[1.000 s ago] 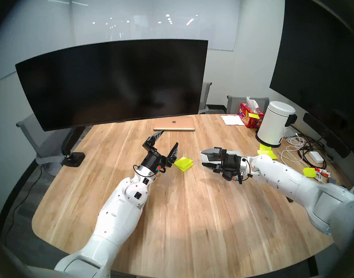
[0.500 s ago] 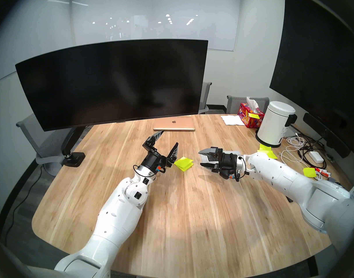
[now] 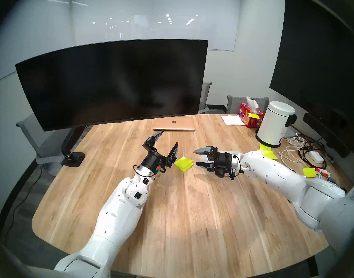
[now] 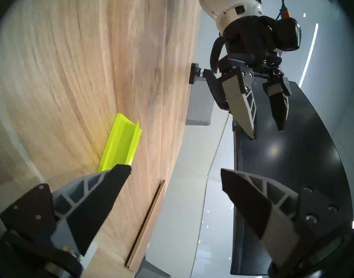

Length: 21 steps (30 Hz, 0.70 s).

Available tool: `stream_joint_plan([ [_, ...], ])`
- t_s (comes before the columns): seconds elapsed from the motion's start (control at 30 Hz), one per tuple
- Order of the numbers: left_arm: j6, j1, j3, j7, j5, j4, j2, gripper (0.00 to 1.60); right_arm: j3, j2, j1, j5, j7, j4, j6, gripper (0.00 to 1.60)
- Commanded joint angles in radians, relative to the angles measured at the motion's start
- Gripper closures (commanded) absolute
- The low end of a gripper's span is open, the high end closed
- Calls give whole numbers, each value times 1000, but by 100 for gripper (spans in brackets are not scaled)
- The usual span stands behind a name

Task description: Peel one sticky note off the pad and stick it onto the monitor, then press it flat

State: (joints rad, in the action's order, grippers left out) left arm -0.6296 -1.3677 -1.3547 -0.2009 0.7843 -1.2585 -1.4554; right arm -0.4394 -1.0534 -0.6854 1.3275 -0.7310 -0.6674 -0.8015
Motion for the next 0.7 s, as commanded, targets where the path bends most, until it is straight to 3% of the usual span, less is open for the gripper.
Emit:
stream_joint_plan([
  [0.0, -3, 7, 2, 0, 1, -17, -2, 0, -6, -38, 37, 9, -37, 37, 3, 0],
  [0.43, -3, 7, 2, 0, 1, -17, -3, 0, -2, -80, 65, 46, -67, 123, -14, 0],
  [0.67, -3, 7, 2, -1, 1, -16, -3, 0, 14, -126, 92, 102, -59, 176, -7, 0],
])
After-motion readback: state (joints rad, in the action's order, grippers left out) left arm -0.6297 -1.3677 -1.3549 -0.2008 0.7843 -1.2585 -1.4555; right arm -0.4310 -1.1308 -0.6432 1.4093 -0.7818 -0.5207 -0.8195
